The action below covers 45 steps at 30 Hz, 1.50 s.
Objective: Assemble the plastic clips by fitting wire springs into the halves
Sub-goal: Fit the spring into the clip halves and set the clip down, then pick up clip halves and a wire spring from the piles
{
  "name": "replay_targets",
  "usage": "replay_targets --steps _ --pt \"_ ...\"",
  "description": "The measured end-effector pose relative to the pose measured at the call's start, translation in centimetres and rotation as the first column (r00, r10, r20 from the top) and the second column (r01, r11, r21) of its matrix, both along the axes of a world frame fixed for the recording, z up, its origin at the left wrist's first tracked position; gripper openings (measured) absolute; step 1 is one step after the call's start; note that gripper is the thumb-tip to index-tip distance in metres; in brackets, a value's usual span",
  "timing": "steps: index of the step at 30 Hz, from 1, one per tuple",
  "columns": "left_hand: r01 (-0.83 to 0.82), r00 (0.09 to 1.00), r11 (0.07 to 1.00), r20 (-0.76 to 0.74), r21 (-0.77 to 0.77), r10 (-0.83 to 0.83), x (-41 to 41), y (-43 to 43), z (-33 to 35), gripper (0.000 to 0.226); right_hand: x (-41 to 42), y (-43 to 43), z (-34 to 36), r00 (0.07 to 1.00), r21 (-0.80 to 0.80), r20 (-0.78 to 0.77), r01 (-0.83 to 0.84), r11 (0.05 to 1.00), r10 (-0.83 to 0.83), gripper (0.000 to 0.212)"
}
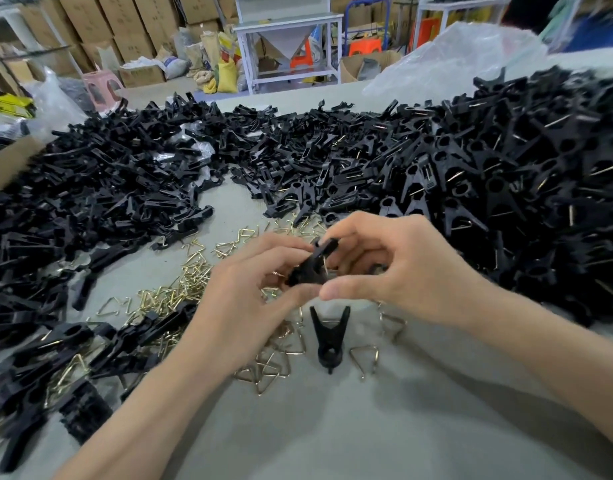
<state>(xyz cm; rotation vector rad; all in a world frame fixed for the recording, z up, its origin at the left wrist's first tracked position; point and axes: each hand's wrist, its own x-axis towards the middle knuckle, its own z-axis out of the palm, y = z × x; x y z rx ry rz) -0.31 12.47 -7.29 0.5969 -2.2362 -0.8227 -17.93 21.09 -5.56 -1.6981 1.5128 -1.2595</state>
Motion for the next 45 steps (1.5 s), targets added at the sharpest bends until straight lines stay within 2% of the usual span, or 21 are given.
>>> replay_targets --steps 2,4,5,7,8,10,11,12,13,15,18,20,22,24,25,28,31,35,39,45 --pt "-0.014 0.999 0.999 0.030 -0.040 0.016 0.1 0.2 0.3 0.034 -0.4 0.1 0.5 0.979 -0.065 -0.204 -0.009 0.998 -0.004 0.049" --pt "-0.050 0.995 0.991 0.076 -0.123 0.060 0.3 0.1 0.5 0.045 -1.1 0.2 1.1 0.917 -0.198 -0.386 0.030 0.980 -0.106 0.048" --pt "-0.091 0.990 0.984 0.095 -0.156 0.107 0.5 0.0 0.6 0.047 -1.7 0.2 1.4 0.885 -0.289 -0.421 0.077 0.954 -0.199 0.048" --pt "-0.213 0.962 0.957 0.127 -0.199 0.241 0.7 -0.5 0.7 0.047 -3.3 0.4 2.3 0.833 -0.474 -0.361 0.223 0.852 -0.420 0.048" --pt "-0.284 0.934 0.934 0.156 -0.217 0.320 0.9 -0.7 0.7 0.047 -4.4 0.4 2.7 0.784 -0.546 -0.306 0.320 0.774 -0.541 0.049" --pt "-0.390 0.841 0.884 0.292 -0.258 0.456 1.4 -1.4 0.5 0.055 -6.6 0.2 3.2 0.570 -0.584 -0.294 0.528 0.616 -0.767 0.061" --pt "-0.417 0.773 0.868 0.397 -0.269 0.495 1.6 -1.6 0.4 0.059 -7.4 0.1 3.2 0.462 -0.544 -0.342 0.613 0.573 -0.819 0.072" --pt "-0.426 0.705 0.861 0.496 -0.276 0.508 1.8 -1.8 0.3 0.062 -7.8 0.0 3.0 0.402 -0.491 -0.386 0.673 0.554 -0.830 0.081" --pt "-0.425 0.659 0.860 0.554 -0.283 0.508 2.0 -2.0 0.2 0.060 -7.9 -0.1 2.6 0.390 -0.459 -0.407 0.694 0.555 -0.826 0.086" --pt "-0.430 0.663 0.859 0.548 -0.277 0.509 2.2 -2.3 0.0 0.046 -6.7 -0.4 1.7 0.452 -0.481 -0.418 0.626 0.614 -0.788 0.078" --pt "-0.471 0.728 0.847 0.433 -0.246 0.531 2.3 -2.8 -0.1 0.025 -3.1 -1.0 -0.5 0.601 -0.490 -0.523 0.368 0.790 -0.604 0.051" --pt "-0.491 0.751 0.845 0.389 -0.213 0.534 2.4 -3.2 0.0 0.020 -0.7 -1.3 -2.2 0.670 -0.348 -0.639 0.187 0.919 -0.378 0.037" --pt "-0.506 0.787 0.841 0.297 -0.191 0.540 2.6 -3.6 0.2 0.020 0.7 -1.3 -3.2 0.705 -0.169 -0.688 0.073 0.983 -0.170 0.036" --pt "-0.530 0.819 0.834 0.163 -0.156 0.551 2.8 -3.8 0.6 0.022 0.9 -1.4 -3.7 0.724 -0.147 -0.679 0.031 0.989 -0.124 0.046" --pt "-0.526 0.843 0.847 0.081 -0.076 0.531 2.8 -3.8 0.8 0.021 0.9 -1.4 -3.6 0.742 -0.172 -0.655 0.035 0.985 -0.141 0.049" --pt "-0.384 0.886 0.890 -0.172 0.244 0.430 2.4 -3.3 1.3 0.018 0.9 -1.3 -3.5 0.789 -0.238 -0.587 0.046 0.970 -0.181 0.045" --pt "-0.254 0.881 0.898 -0.298 0.359 0.368 2.1 -2.8 1.6 0.026 1.1 -1.2 -3.7 0.782 -0.271 -0.599 0.005 0.962 -0.173 0.041" --pt "-0.200 0.882 0.905 -0.334 0.375 0.333 2.0 -2.4 1.8 0.028 1.0 -1.2 -3.8 0.785 -0.262 -0.602 -0.022 0.965 -0.146 0.041" --pt "-0.216 0.907 0.909 -0.270 0.357 0.322 2.3 -2.6 2.3 0.027 1.0 -0.9 -3.5 0.810 -0.269 -0.582 -0.110 0.957 -0.071 0.041" --pt "-0.204 0.946 0.936 -0.189 0.287 0.264 4.0 -3.7 3.5 0.028 1.3 -0.7 -3.5 0.754 -0.293 -0.656 -0.224 0.929 -0.025 0.046"
